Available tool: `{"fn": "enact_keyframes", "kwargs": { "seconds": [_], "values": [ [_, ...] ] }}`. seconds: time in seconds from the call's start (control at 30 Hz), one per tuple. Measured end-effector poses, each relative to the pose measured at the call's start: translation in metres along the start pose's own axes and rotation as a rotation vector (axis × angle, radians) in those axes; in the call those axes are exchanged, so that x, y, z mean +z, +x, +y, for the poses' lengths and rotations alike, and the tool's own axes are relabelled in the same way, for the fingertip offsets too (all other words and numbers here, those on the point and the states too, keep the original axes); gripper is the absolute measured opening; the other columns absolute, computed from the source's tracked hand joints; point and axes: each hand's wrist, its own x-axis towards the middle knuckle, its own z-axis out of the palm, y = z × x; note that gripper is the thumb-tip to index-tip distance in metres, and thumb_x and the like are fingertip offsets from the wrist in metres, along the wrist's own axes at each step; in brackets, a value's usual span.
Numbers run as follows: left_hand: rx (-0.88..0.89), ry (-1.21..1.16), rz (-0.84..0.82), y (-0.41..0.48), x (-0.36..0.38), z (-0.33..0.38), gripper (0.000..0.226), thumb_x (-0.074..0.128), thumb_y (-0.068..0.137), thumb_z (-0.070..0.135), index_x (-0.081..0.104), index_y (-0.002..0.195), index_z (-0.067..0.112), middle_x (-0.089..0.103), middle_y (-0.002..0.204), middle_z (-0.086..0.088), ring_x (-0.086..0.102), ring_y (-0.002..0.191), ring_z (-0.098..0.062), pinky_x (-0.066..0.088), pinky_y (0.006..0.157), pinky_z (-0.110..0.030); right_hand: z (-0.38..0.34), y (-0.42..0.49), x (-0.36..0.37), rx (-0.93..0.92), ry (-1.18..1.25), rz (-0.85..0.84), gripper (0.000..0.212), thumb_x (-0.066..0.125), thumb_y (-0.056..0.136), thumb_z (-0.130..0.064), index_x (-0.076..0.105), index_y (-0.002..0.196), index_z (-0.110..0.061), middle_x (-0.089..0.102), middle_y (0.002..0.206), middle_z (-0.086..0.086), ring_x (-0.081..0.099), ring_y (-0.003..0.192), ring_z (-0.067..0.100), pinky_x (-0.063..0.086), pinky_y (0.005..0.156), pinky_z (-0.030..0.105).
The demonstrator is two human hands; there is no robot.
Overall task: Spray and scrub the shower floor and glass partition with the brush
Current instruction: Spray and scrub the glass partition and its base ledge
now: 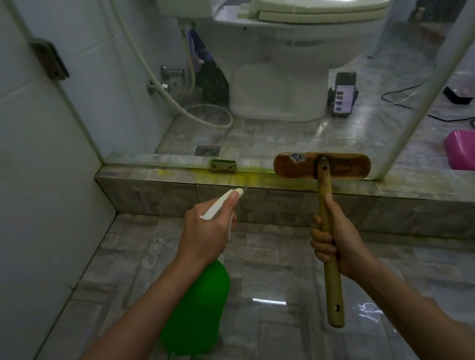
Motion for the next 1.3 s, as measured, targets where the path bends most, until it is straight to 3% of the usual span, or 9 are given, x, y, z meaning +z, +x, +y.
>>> {"fn": "enact_keyframes", "kwargs": {
  "seconds": [0.13,0.23,0.47,0.67,0.77,0.93,1.03,1.2,1.3],
  "values": [
    [-0.012,-0.021,0.024,0.0,-0.017,-0.004,0.046,0.057,0.1,0.044,0.074,0.081,0.005,0.07,0.069,-0.013,0.048,0.033,-0.009,0.04,0.039,-0.023,-0.002,0.012,-0.001,-0.171,-0.141,0.139,0.039,0.039,0.099,-0.045,0.053,0.094,-0.009,0.038,0.055,0.0,0.032,0.036,0.009,0.03,0.033,0.021],
    [-0.016,-0.044,0.061,-0.001,-0.039,-0.01,0.04,0.056,0.101,0.043,0.078,0.095,0.009,0.073,0.088,-0.022,0.049,0.034,-0.014,0.04,0.038,-0.023,0.0,0.022,0.012,-0.169,-0.183,0.165,0.04,0.036,0.099,-0.049,0.049,0.09,-0.012,0.035,0.054,-0.001,0.031,0.036,0.01,0.029,0.035,0.022],
    [-0.015,-0.029,0.132,0.006,-0.06,-0.017,0.031,0.056,0.101,0.042,0.077,0.088,0.023,0.075,0.073,-0.005,0.048,0.033,-0.011,0.042,0.038,-0.023,0.019,0.047,0.133,-0.031,-0.266,-0.057,0.043,0.037,0.097,-0.053,0.042,0.076,-0.016,0.034,0.05,-0.002,0.033,0.036,0.011,0.031,0.038,0.022],
    [0.009,-0.085,0.158,0.005,-0.082,-0.016,0.036,0.052,0.099,0.049,0.072,0.07,0.054,0.075,0.082,-0.01,0.047,0.034,-0.016,0.041,0.044,-0.026,-0.006,0.026,0.029,-0.098,-0.241,0.267,0.043,0.037,0.096,-0.055,0.04,0.071,-0.02,0.03,0.039,-0.008,0.03,0.031,0.009,0.026,0.037,0.019],
    [-0.012,-0.12,0.166,0.005,-0.089,-0.014,0.033,0.051,0.093,0.054,0.073,0.068,0.054,0.075,0.081,-0.01,0.047,0.034,-0.018,0.042,0.051,-0.029,0.002,0.026,0.034,-0.093,-0.208,0.289,0.042,0.035,0.096,-0.055,0.04,0.075,-0.019,0.029,0.043,-0.006,0.029,0.033,0.01,0.026,0.034,0.021],
    [-0.013,-0.081,0.167,0.01,-0.082,-0.024,0.029,0.056,0.101,0.044,0.073,0.078,0.042,0.076,0.085,-0.014,0.048,0.034,-0.019,0.042,0.042,-0.027,0.031,0.054,0.147,-0.099,-0.361,0.031,0.046,0.037,0.096,-0.055,0.041,0.069,-0.019,0.036,0.051,-0.001,0.036,0.036,0.012,0.031,0.038,0.02],
    [-0.019,-0.087,0.144,0.009,-0.075,-0.029,0.033,0.053,0.101,0.047,0.073,0.075,0.051,0.077,0.086,-0.002,0.049,0.035,-0.02,0.044,0.047,-0.029,0.025,0.052,0.123,-0.1,-0.39,0.017,0.046,0.039,0.094,-0.057,0.042,0.069,-0.018,0.035,0.051,0.0,0.035,0.036,0.012,0.03,0.036,0.021],
    [-0.037,-0.112,0.15,0.005,-0.074,-0.025,0.034,0.051,0.098,0.051,0.073,0.072,0.055,0.077,0.086,0.008,0.049,0.037,-0.019,0.045,0.051,-0.033,0.007,0.032,0.027,-0.183,-0.298,0.368,0.05,0.035,0.095,-0.059,0.037,0.063,-0.02,0.032,0.047,0.001,0.032,0.03,0.013,0.03,0.037,0.022],
    [-0.022,-0.107,0.147,0.004,-0.073,-0.023,0.033,0.053,0.102,0.046,0.073,0.075,0.049,0.077,0.088,0.002,0.048,0.036,-0.02,0.044,0.048,-0.03,0.017,0.043,0.052,-0.16,-0.262,0.342,0.053,0.034,0.095,-0.059,0.038,0.059,-0.02,0.034,0.046,0.001,0.035,0.034,0.016,0.032,0.039,0.024]
  ]
}}
